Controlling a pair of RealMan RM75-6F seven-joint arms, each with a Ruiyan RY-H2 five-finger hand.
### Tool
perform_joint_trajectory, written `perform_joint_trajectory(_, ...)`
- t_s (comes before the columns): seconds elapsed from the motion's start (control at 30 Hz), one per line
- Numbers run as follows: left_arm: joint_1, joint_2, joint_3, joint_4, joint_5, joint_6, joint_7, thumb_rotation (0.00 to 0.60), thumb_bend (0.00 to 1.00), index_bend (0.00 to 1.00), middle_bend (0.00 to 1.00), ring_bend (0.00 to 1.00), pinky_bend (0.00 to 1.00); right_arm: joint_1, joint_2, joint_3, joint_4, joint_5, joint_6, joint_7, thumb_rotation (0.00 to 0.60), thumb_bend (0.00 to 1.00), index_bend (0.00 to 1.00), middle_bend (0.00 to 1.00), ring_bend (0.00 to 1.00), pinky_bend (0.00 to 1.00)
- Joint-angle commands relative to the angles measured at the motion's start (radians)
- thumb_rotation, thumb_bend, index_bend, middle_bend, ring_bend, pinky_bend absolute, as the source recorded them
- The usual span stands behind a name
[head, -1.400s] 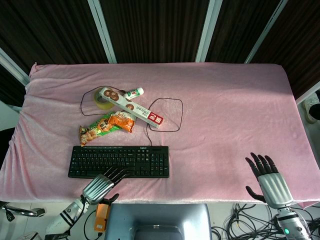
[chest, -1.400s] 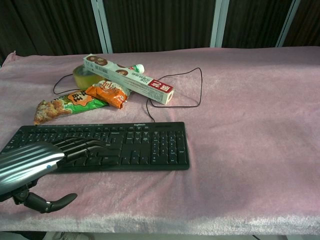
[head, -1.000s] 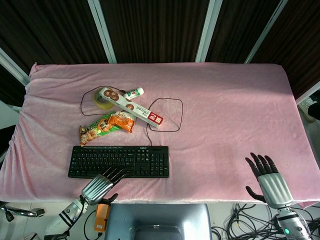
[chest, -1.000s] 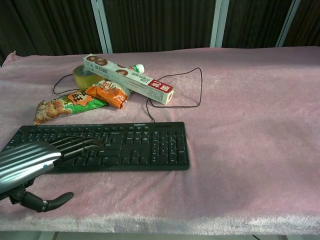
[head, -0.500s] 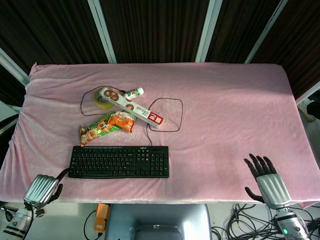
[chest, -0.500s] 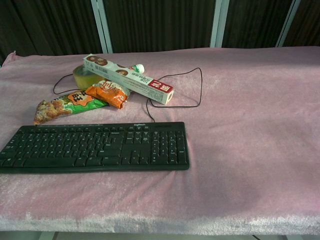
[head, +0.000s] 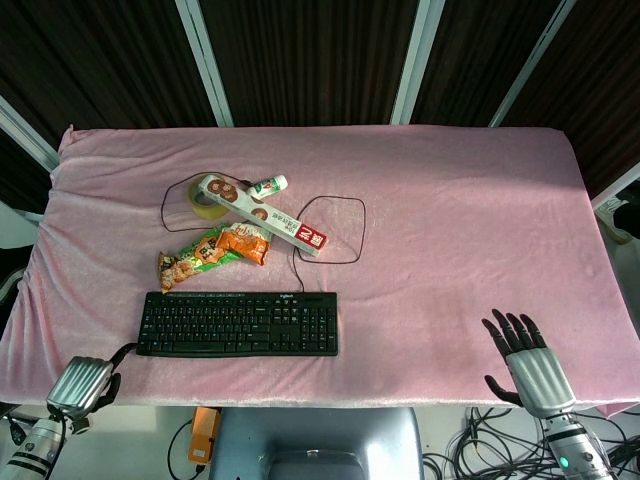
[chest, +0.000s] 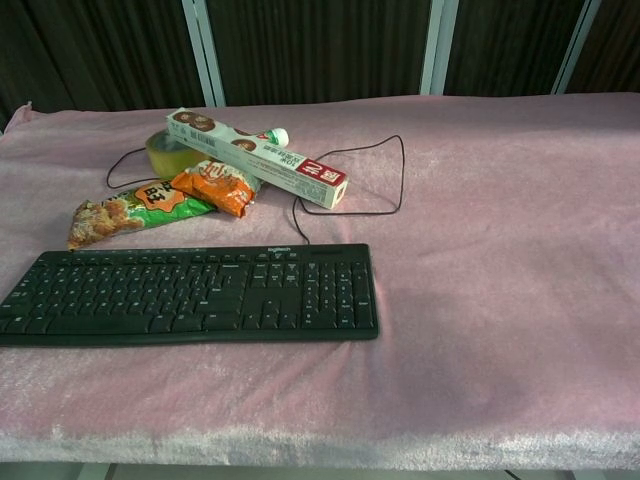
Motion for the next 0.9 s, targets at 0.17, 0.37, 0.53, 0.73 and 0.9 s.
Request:
perform_joint_trajectory(0.17,-0.012,-0.006,-0.012,0.002,-0.005,-0.033,0.007,0.564,0.7,0.17,1.0,1.0,1.0,0.0,0.002,0.003,0.002,0.009,-0.001,0.0,0.6,0.41,0.0,0.0,0.0,0.0)
perform_joint_trajectory(0.37,-0.015,-0.012,-0.015,0.0,-0.007,-0.052,0.02,0.561,0.7,0.18,1.0,1.0,1.0,-0.002,0.003,0.004,0.003,0.008,0.005,0.006,0.6,0.41,0.0,0.0,0.0,0.0)
perform_joint_trajectory(0.53,-0.018,-0.017,-0.02,0.006,-0.015,-0.069,0.022,0.562,0.7,0.18,1.0,1.0,1.0,-0.001,0.003,0.002,0.003,0.007,0.002,0.003,0.6,0.41,0.0,0.0,0.0,0.0)
perform_joint_trajectory(0.73,-0.021,-0.022,-0.021,0.014,-0.022,-0.092,0.023,0.56,0.7,0.19,1.0,1.0,1.0,-0.003,0.004,0.004,0.003,0.006,0.011,0.007,0.6,0.41,0.0,0.0,0.0,0.0)
perform_joint_trajectory(0.9,-0.025,-0.024,-0.022,0.015,-0.023,-0.108,0.022,0.563,0.7,0.2,1.0,1.0,1.0,-0.003,0.006,0.004,0.003,0.005,0.012,0.009,0.6,0.41,0.0,0.0,0.0,0.0)
